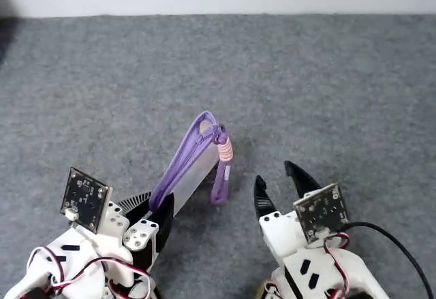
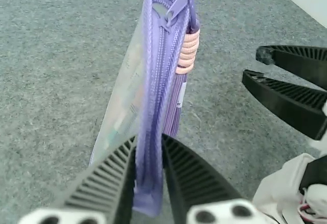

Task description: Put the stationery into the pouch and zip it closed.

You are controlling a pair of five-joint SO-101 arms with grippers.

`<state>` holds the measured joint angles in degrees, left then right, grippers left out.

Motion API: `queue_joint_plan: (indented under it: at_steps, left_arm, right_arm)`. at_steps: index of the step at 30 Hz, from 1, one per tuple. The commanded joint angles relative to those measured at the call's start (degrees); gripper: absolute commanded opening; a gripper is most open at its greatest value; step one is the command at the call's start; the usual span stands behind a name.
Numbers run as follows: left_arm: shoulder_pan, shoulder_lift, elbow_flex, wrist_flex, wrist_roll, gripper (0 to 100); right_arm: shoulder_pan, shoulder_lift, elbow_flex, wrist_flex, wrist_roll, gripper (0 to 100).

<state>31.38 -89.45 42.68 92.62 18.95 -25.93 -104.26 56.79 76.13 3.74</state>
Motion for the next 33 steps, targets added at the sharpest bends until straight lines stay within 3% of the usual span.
queue_joint_plan:
  at_steps: [1, 12, 25, 30, 33]
  left_arm:
    - [-0.7, 0.5, -0.9, 0.7, 0.6, 1]
    - [-0.7, 0.6, -0.8, 0.9, 0.6, 1]
    - [-0.7, 0.6, 0.3, 0.4, 0.5, 1]
    - [-0.8, 0.6, 0.3, 0.4, 0.5, 1]
    - [-0.8, 0.6, 0.3, 0.4, 0.5, 1]
  right_arm:
    - [-2.7, 7.6, -0.7, -4.8, -0.9, 17.7]
    - [-13.3, 19.3, -0.8, -18.4, -0.6, 17.3]
    - [-12.9, 28.7, -0.7, -28.7, 3.2, 16.4]
    - [-10.3, 32.0, -0.7, -33.1, 3.2, 1.8]
    - [-9.5, 32.0, -0.7, -33.7, 3.2, 2.4]
